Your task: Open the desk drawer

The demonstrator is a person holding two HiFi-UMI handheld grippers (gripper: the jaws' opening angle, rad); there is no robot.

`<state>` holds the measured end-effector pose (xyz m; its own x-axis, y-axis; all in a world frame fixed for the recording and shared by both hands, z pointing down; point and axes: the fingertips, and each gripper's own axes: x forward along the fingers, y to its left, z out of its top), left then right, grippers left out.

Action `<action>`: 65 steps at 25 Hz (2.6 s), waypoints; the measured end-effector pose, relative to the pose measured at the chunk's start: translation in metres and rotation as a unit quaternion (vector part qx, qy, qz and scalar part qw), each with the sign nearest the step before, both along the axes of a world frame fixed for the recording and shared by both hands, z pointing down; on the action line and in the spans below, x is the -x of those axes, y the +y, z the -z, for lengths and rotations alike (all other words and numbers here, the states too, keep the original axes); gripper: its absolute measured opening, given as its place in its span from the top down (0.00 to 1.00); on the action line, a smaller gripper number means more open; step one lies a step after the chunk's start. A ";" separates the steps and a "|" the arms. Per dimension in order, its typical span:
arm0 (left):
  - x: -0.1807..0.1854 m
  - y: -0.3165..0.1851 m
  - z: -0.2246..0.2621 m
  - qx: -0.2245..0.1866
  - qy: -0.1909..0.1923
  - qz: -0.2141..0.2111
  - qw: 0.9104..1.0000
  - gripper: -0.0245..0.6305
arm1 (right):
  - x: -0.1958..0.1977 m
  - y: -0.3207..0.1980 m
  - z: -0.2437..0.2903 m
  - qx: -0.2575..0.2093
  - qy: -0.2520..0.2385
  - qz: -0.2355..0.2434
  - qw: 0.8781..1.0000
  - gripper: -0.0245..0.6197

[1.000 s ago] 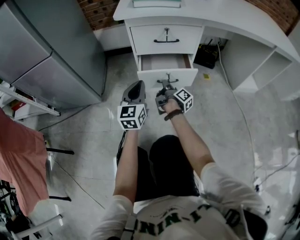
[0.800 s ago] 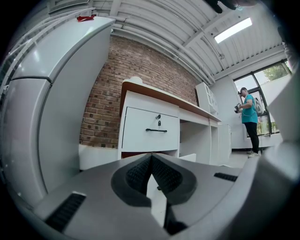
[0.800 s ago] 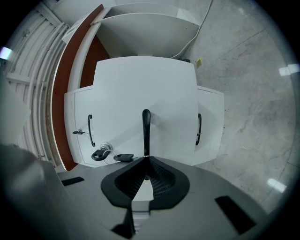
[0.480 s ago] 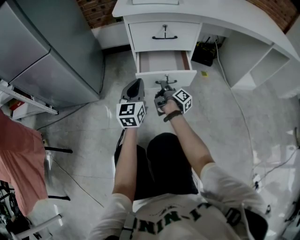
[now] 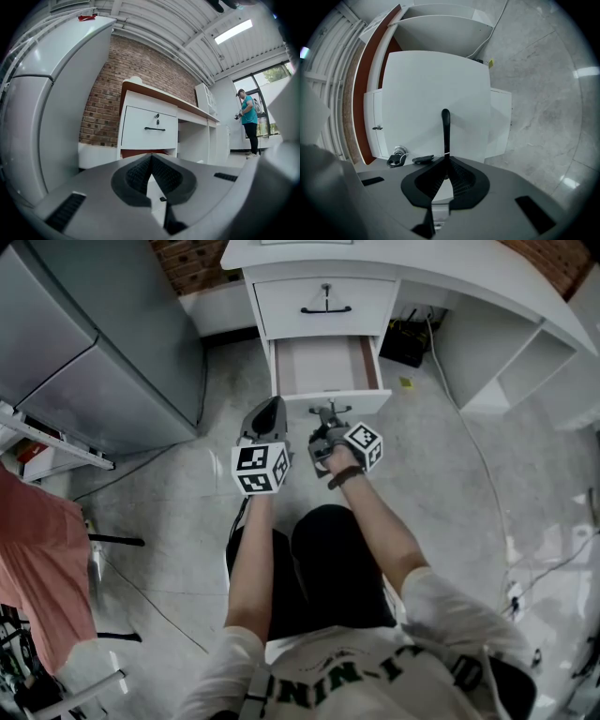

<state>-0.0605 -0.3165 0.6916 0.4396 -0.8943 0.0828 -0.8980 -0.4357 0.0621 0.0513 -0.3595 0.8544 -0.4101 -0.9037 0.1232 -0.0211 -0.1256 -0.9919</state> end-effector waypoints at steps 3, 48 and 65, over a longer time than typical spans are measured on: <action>-0.001 0.002 -0.001 0.000 0.000 -0.002 1.000 0.97 | 0.000 0.002 -0.003 0.000 0.001 0.002 1.000 0.93; 0.031 0.058 0.430 0.069 -0.015 0.023 0.997 0.97 | -0.063 0.096 0.539 -0.177 0.618 0.083 0.762 0.95; 0.074 0.160 0.624 -0.030 -0.034 0.079 0.996 0.97 | -0.023 0.184 0.773 -0.278 0.664 0.017 0.694 0.95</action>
